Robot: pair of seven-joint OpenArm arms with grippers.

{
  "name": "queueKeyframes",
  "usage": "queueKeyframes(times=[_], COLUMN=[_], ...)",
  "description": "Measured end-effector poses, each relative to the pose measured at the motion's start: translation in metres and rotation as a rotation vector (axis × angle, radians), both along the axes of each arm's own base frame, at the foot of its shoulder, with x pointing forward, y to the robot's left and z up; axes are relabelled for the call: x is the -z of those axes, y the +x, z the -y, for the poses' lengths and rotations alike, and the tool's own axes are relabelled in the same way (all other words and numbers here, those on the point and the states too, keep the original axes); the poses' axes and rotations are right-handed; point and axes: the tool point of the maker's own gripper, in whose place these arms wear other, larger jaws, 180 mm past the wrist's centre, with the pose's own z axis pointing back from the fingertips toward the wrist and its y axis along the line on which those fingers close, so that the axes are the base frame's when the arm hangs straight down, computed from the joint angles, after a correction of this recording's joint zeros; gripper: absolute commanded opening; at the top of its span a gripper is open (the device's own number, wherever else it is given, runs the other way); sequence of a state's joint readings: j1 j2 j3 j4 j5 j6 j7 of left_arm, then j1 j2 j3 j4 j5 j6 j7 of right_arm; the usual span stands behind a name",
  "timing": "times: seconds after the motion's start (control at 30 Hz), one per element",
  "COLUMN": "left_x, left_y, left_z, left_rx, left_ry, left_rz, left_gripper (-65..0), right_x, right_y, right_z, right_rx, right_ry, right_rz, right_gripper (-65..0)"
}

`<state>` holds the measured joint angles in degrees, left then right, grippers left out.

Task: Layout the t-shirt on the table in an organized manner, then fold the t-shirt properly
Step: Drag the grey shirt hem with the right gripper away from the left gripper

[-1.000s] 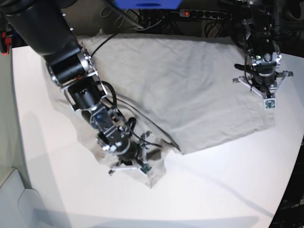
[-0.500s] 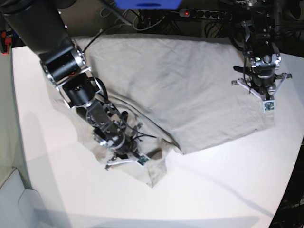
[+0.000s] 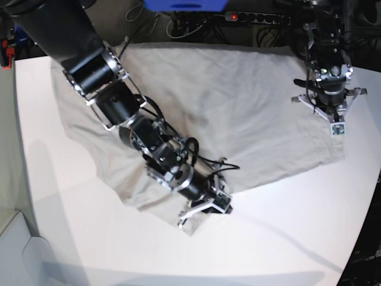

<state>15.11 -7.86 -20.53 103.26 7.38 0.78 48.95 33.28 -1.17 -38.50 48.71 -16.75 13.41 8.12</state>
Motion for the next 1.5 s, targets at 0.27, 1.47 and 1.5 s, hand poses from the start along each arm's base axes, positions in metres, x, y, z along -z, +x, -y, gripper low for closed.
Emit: queueKeyframes(times=[0.27, 1.47, 1.5], left_x=[-0.002, -0.010, -0.016], left_y=[0.003, 0.011, 0.013], left_z=[0.000, 0.016, 0.018], left_rx=[0.000, 0.005, 0.006], left_ry=[0.001, -0.035, -0.035], left_rz=[0.008, 0.051, 0.071], left_gripper=[-64.9, -64.9, -64.9], right_x=[0.011, 0.066, 0.055], right_y=[-0.001, 0.050, 0.052], right_z=[0.015, 0.326, 0.325], right_rx=[0.039, 0.747, 0.746], right_ry=[-0.088, -0.368, -0.366], right_rz=[-0.059, -0.333, -0.299], right_gripper=[-65.0, -65.0, -65.0])
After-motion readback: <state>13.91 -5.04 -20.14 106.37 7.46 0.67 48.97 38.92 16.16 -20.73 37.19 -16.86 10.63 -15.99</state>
